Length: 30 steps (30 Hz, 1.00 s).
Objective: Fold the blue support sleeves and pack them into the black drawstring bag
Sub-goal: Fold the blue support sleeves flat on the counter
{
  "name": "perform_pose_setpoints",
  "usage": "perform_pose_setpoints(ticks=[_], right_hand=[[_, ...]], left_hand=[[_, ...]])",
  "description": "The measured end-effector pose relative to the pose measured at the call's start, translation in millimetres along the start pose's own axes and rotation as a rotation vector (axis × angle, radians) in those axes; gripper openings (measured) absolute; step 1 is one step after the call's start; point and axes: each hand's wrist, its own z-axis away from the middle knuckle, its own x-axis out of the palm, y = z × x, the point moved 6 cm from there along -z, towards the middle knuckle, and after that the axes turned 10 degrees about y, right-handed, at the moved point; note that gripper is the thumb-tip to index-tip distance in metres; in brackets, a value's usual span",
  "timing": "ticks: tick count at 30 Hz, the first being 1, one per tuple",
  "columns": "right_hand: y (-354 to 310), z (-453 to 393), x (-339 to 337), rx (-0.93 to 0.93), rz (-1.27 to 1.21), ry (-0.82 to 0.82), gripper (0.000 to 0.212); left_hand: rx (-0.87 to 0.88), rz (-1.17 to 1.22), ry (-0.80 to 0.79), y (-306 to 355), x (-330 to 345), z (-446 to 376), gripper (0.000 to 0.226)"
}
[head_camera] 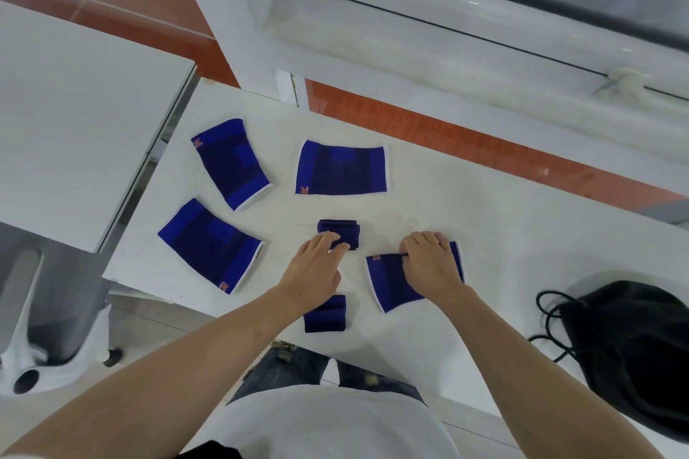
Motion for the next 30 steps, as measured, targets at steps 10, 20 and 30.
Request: perform_pose_setpoints(ticks=[10, 20, 30], right_hand=[[26, -9, -69, 0.221, -0.248, 0.052, 0.007], [50, 1, -83, 0.595, -0.601, 0.294, 0.008], [80, 38, -91, 0.805, -0.717, 0.427, 0.01]], left_hand=[[-0.208, 0.013, 0.061, -10, -16, -72, 0.047], [-0.248, -0.242, -0.166, -13, 13, -132, 0.062], [0.199, -0.36, -0.286, 41, 38, -129, 0.047]])
